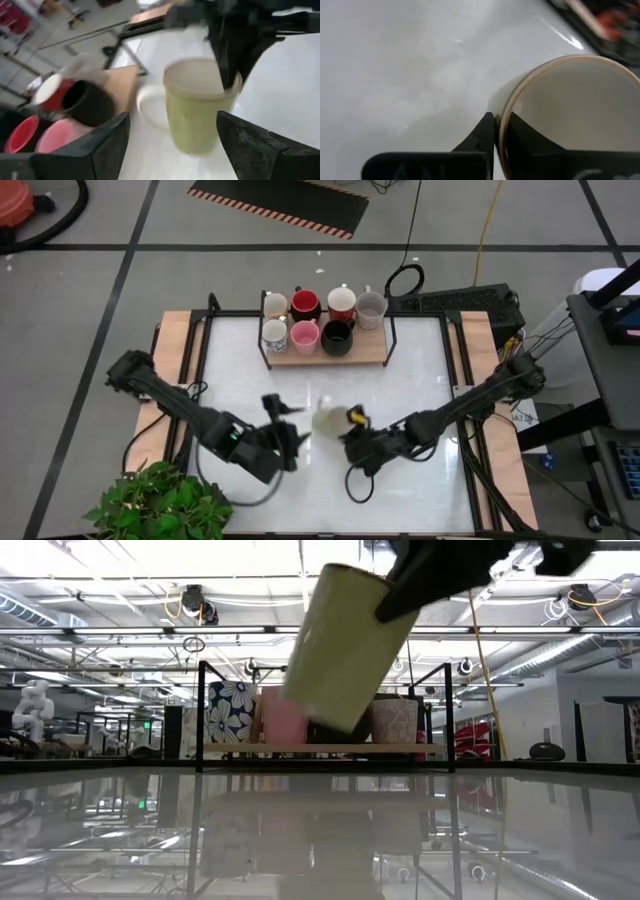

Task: Place coffee mugs
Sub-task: Put the green mug on the shelf

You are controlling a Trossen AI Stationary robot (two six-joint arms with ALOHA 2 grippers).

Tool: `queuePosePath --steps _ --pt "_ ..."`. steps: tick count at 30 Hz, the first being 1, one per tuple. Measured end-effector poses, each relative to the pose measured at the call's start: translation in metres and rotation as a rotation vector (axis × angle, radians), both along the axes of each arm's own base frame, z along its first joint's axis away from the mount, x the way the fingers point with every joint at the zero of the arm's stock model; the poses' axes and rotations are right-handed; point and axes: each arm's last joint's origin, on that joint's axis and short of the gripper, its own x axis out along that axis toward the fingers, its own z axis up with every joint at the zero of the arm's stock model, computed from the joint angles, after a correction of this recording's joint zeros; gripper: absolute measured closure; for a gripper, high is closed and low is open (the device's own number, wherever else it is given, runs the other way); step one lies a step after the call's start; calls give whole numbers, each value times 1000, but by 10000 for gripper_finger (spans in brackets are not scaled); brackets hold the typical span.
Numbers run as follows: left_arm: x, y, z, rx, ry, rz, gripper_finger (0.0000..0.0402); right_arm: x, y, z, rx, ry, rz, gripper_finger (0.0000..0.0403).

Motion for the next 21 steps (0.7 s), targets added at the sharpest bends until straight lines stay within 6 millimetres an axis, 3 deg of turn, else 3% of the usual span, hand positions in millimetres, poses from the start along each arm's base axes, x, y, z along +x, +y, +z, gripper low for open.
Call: queuePosePath --steps 6,10,16,21 --pt "-21 19 24 -44 -34 58 101 -20 -33 41 -8 -107 -226 393" --pt "-21 28 25 -19 -13 71 101 -26 -62 63 59 -72 -381 391" --pt "-15 41 25 51 35 71 101 -29 -96 81 34 100 -534 387" --pt "-10 55 25 58 42 114 101 -28 -122 82 71 219 -576 387"
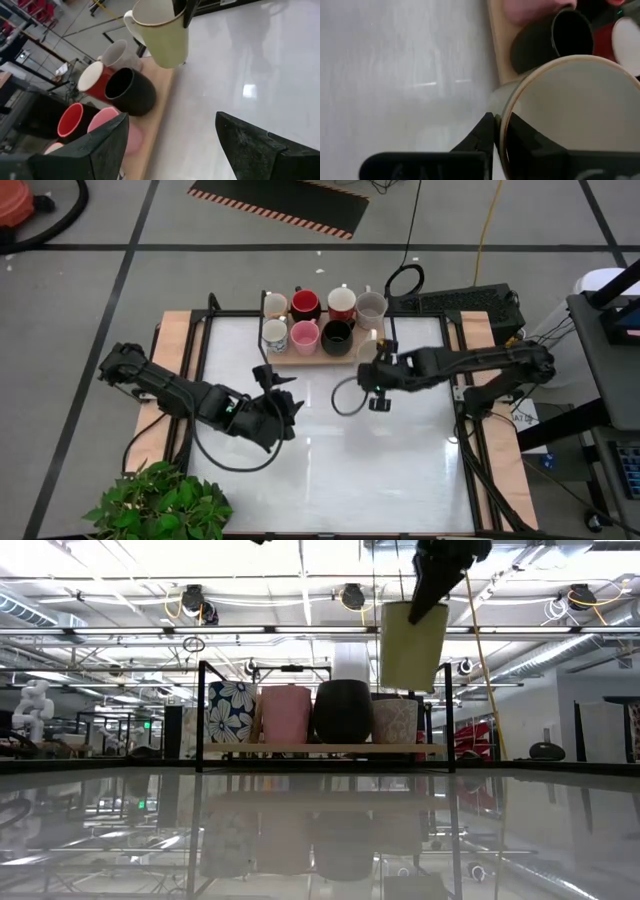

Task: Place coffee mugs
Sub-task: Put the green mug on the shelf

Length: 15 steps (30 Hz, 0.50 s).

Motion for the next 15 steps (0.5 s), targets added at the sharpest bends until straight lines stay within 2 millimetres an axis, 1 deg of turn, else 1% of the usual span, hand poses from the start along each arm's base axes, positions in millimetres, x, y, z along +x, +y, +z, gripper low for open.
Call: queuePosePath --steps 4,6,11,15 --pt "2 7 0 7 7 17 101 -1 -22 -3 32 41 -12 387" --pt "3 9 0 2 9 21 101 -2 -32 -6 9 76 -3 387" --pt "4 10 0 1 9 22 101 -3 -53 -13 -68 165 98 386" --pt "3 8 0 -6 13 11 101 -2 -66 -19 -63 186 171 386"
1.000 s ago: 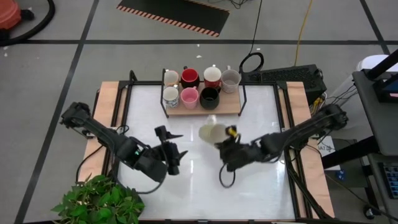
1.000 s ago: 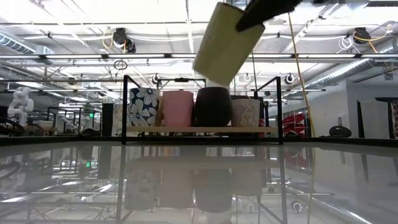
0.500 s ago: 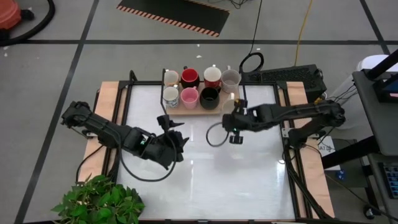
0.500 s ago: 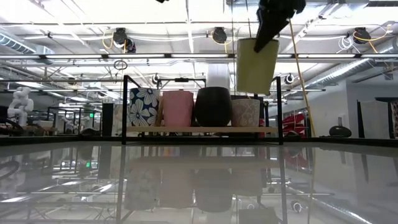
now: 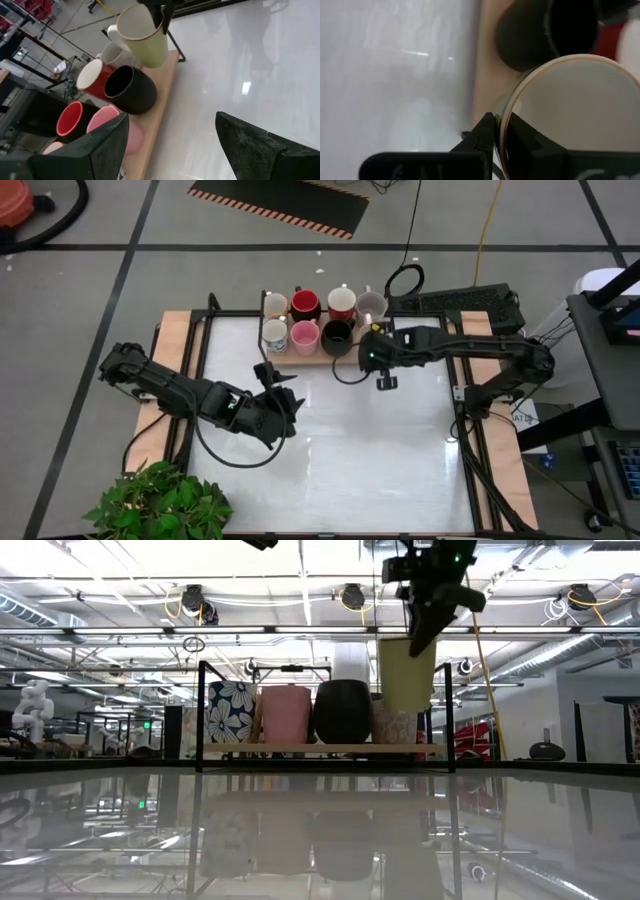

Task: Place coffee mugs
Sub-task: Put the green mug on the shelf

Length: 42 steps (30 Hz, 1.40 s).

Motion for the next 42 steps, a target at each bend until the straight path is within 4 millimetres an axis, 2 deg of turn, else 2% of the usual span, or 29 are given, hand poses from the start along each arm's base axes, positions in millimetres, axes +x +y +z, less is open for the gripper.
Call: queuePosePath --steps 10,18,27,42 --pt "-1 0 -1 -6 14 -9 101 -7 -24 -28 8 67 52 386" --pt "-1 0 -1 -6 17 -9 101 -11 -41 -48 -24 99 180 385" --pt "-1 0 -1 -6 17 -9 101 -9 -50 -49 -57 84 215 378" --pt "-1 0 -1 -6 19 -8 101 -8 -51 -45 -88 52 221 302"
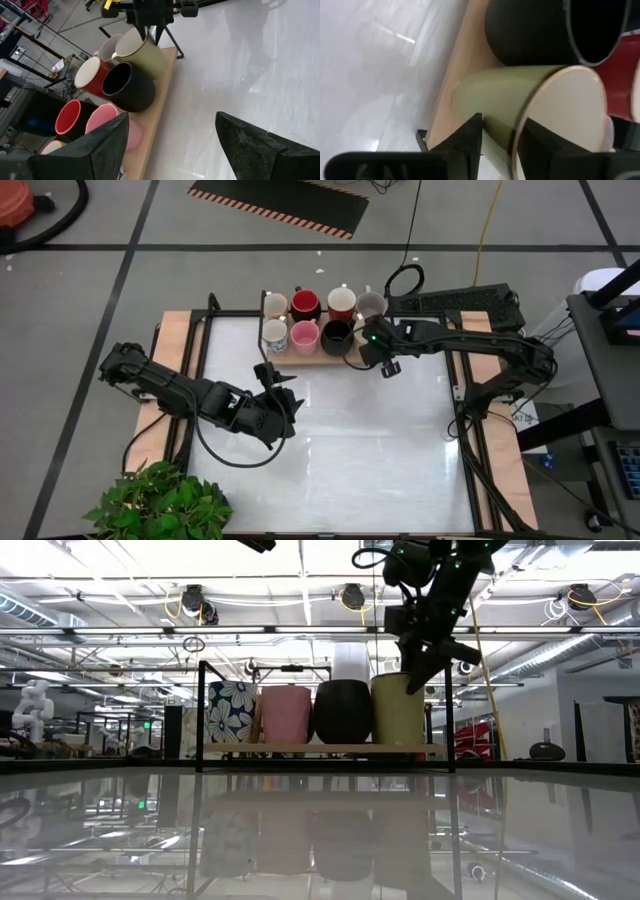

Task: Place coffee mugs
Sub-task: Put the green mug on the shelf, then return to Home Position

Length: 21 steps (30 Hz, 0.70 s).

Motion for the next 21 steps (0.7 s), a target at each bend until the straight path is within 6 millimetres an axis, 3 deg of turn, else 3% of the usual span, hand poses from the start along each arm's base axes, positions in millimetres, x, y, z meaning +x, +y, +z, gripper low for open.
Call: queuePosePath --steps 6,14,21 --pt "0 0 0 0 0 0 101 -7 6 15 -14 -59 1 287" --pt "2 7 0 5 4 21 101 -29 27 52 24 -274 -79 280" --pt "7 20 -26 60 8 0 113 -47 42 74 213 -475 -180 281"
